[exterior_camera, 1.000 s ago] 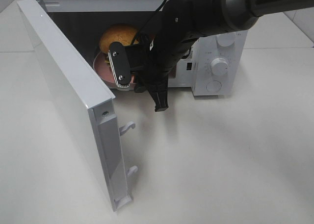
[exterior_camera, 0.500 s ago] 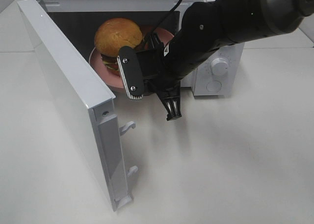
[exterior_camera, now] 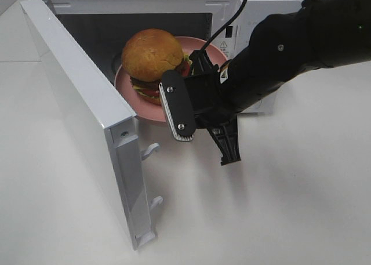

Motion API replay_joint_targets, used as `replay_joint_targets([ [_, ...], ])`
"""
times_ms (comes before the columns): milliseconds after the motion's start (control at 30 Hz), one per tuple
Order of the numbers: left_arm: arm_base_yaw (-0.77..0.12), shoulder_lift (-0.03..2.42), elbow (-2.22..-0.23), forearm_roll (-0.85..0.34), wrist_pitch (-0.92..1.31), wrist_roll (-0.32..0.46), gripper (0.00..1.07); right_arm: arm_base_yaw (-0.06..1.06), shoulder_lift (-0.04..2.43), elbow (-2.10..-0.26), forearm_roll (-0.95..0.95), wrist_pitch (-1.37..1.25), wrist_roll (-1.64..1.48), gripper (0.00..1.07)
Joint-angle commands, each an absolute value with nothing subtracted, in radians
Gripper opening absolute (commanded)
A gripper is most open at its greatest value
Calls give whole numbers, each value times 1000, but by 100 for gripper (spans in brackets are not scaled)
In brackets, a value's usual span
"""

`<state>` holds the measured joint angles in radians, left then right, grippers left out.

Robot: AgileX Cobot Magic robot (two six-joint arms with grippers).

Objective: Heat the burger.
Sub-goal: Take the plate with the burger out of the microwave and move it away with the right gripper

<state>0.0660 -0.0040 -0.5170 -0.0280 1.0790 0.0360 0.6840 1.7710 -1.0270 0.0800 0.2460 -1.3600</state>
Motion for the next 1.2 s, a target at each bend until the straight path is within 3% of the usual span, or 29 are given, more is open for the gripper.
replay_joint_targets([
  [33, 68, -17, -515, -32, 1070, 36, 100, 671, 1721, -988, 99, 168, -1310, 0],
  [867, 68, -17, -515, -32, 1070, 36, 100, 680, 1400, -648, 96, 138, -1250, 0],
  [1200, 68, -17, -515, -32, 1070, 36, 100, 680, 1225, -541, 0, 166, -1102, 0],
])
